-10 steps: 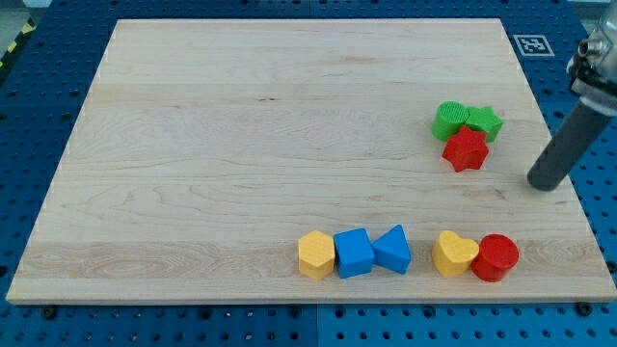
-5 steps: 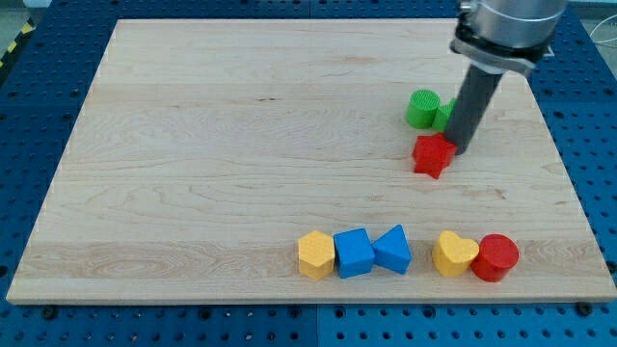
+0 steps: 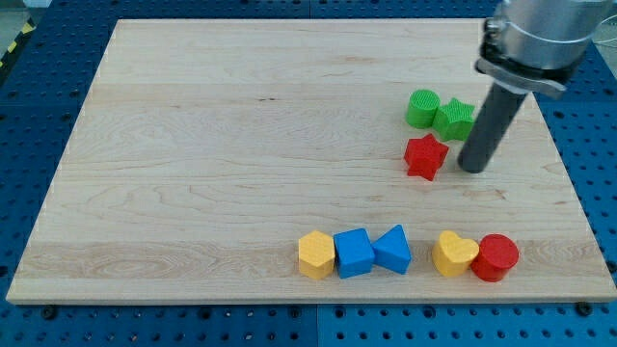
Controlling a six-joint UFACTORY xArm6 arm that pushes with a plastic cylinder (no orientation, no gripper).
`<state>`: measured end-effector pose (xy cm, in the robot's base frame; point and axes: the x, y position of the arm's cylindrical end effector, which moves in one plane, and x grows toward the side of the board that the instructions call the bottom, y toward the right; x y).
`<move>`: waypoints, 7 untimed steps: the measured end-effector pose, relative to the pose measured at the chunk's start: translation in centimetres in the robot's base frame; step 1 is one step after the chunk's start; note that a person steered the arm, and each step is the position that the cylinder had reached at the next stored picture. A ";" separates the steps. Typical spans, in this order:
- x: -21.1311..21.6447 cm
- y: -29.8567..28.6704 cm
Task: Slide the red star slightly left abd bit a down
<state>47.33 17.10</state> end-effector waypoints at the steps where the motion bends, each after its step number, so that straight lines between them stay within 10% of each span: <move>1: 0.8 -4.0; 7: -1.8 -4.3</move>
<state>45.52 12.78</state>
